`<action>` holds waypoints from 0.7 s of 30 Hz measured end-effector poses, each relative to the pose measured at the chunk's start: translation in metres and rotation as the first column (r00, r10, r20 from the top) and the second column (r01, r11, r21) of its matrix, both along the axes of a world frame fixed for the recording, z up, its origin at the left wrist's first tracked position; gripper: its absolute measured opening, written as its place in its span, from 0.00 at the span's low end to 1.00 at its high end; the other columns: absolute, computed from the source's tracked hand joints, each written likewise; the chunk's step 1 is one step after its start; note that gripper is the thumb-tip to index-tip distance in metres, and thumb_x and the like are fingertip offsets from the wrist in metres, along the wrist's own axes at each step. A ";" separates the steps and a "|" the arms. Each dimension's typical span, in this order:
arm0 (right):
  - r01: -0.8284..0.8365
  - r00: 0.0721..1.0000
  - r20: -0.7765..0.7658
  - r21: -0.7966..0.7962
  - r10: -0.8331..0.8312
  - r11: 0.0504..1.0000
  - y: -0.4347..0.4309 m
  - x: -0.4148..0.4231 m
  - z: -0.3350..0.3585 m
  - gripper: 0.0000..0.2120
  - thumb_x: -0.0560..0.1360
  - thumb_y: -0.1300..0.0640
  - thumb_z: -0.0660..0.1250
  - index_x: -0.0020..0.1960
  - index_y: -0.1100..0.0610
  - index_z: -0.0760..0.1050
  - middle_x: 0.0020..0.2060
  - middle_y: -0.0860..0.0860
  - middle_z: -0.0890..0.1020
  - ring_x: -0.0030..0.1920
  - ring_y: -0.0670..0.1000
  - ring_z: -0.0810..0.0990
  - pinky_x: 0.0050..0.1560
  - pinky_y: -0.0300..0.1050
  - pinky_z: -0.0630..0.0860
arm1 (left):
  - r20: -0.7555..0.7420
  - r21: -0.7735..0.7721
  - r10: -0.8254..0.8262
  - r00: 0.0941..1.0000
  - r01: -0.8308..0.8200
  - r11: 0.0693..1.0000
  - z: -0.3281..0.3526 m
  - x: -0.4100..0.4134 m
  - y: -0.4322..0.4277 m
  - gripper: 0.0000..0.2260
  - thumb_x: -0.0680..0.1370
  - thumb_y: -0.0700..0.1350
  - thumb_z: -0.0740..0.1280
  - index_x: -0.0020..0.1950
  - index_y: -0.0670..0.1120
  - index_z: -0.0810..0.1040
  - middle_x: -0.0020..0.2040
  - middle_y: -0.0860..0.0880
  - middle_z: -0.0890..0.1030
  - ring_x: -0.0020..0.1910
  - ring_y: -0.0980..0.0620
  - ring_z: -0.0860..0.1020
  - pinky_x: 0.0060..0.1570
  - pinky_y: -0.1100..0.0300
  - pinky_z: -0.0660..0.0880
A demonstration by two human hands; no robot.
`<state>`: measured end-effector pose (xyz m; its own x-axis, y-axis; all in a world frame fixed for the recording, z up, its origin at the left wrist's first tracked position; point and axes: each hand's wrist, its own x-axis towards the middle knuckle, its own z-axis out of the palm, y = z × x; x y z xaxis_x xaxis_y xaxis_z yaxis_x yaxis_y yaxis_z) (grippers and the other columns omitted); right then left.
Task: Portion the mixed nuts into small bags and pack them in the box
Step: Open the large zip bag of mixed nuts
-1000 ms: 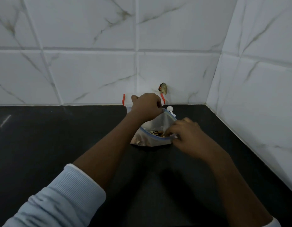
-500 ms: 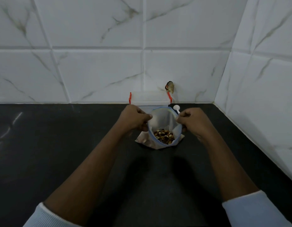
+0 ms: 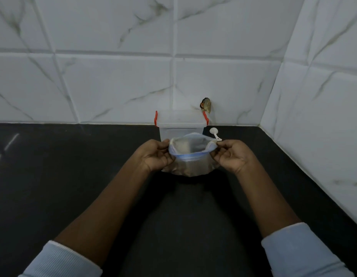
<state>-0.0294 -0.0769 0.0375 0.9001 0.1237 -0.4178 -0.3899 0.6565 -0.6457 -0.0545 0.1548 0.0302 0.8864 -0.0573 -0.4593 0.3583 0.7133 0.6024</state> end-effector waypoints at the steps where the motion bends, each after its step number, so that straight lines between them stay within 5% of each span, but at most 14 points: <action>1: 0.015 1.000 -0.003 0.029 -0.015 0.999 -0.001 0.001 -0.001 0.09 0.81 0.72 0.56 0.56 0.69 0.75 0.47 0.64 0.81 0.48 0.58 0.81 0.47 0.50 0.85 | 0.007 -0.036 0.025 1.000 -0.025 0.999 -0.003 0.000 0.003 0.10 0.84 0.33 0.56 0.57 0.40 0.77 0.50 0.40 0.82 0.44 0.46 0.82 0.34 0.51 0.83; 4: 0.026 1.000 -0.006 0.056 -0.025 0.998 -0.005 0.005 -0.005 0.13 0.81 0.71 0.54 0.60 0.71 0.74 0.57 0.65 0.80 0.60 0.60 0.81 0.69 0.51 0.75 | 0.020 -0.093 0.064 0.998 -0.062 0.994 -0.009 0.001 0.009 0.13 0.84 0.32 0.55 0.61 0.41 0.76 0.50 0.40 0.83 0.43 0.46 0.83 0.30 0.54 0.82; 6: 0.024 1.000 -0.004 0.037 -0.023 0.999 -0.008 0.006 -0.007 0.13 0.81 0.70 0.55 0.59 0.72 0.75 0.64 0.65 0.79 0.67 0.61 0.78 0.72 0.57 0.72 | 0.044 -0.105 0.030 0.999 -0.025 0.994 -0.008 0.002 0.013 0.11 0.83 0.33 0.57 0.58 0.39 0.78 0.47 0.40 0.84 0.45 0.47 0.81 0.36 0.54 0.84; 9: -0.035 0.999 0.030 -0.008 0.035 0.999 -0.014 0.005 -0.007 0.14 0.79 0.66 0.59 0.62 0.68 0.76 0.59 0.63 0.82 0.61 0.60 0.82 0.61 0.63 0.79 | 0.066 -0.112 -0.036 0.997 0.043 0.993 -0.005 -0.003 0.019 0.10 0.74 0.35 0.63 0.54 0.38 0.79 0.48 0.42 0.84 0.45 0.46 0.83 0.48 0.52 0.81; 16: -0.173 0.967 0.181 -0.056 0.180 0.983 -0.018 0.000 -0.008 0.11 0.68 0.67 0.64 0.48 0.56 0.75 0.44 0.58 0.83 0.49 0.59 0.85 0.51 0.64 0.82 | 0.110 -0.167 -0.018 0.994 0.037 0.985 0.000 -0.012 0.019 0.10 0.69 0.37 0.63 0.49 0.41 0.76 0.59 0.41 0.81 0.60 0.44 0.79 0.58 0.43 0.76; 21: -0.137 0.973 0.177 -0.071 0.148 0.988 -0.015 0.000 -0.011 0.21 0.77 0.64 0.61 0.70 0.65 0.71 0.51 0.62 0.81 0.46 0.62 0.87 0.50 0.63 0.84 | 0.062 -0.360 0.103 0.993 -0.074 0.930 -0.005 -0.010 0.014 0.19 0.68 0.38 0.65 0.58 0.41 0.72 0.64 0.36 0.78 0.62 0.43 0.78 0.67 0.51 0.73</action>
<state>-0.0297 -0.0920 0.0260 0.9363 0.2369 -0.2591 -0.3496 0.5623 -0.7494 -0.0645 0.1686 0.0251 0.9277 -0.1240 -0.3520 0.2458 0.9127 0.3265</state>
